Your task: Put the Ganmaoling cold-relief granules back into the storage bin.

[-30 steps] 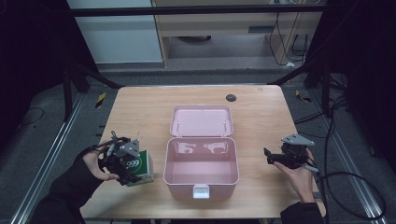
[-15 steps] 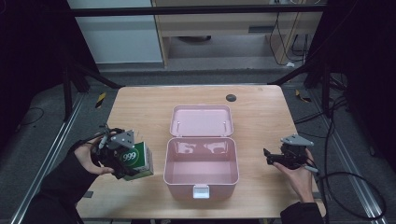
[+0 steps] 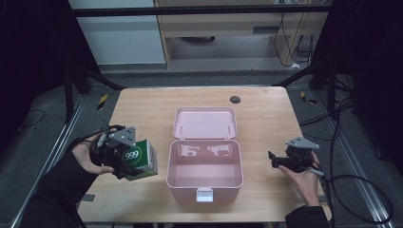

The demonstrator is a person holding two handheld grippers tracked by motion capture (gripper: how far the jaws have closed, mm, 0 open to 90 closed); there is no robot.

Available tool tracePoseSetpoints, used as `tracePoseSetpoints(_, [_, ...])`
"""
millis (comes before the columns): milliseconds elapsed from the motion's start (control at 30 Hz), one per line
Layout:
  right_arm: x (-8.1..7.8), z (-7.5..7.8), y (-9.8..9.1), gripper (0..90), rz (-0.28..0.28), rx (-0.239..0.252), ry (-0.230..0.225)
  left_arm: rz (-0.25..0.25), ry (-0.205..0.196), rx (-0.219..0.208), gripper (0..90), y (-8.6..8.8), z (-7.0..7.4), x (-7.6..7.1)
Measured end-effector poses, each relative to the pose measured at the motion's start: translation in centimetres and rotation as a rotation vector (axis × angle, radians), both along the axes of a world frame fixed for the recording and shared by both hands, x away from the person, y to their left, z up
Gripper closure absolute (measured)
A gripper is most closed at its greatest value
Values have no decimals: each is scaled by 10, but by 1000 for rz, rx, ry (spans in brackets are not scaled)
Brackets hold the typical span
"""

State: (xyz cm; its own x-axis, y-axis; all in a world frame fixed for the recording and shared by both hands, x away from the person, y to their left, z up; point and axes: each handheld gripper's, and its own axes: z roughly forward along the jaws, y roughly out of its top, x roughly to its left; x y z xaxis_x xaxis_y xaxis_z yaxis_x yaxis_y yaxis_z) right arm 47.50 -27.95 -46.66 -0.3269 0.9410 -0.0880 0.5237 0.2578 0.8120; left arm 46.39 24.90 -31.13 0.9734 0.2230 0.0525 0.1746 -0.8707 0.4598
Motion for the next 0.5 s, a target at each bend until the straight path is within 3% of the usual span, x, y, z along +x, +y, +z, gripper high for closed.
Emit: tracePoseSetpoints(500, [0, -1, 0, 60, 0, -2, 1, -61, -26, -2, 146, -25, 16, 2])
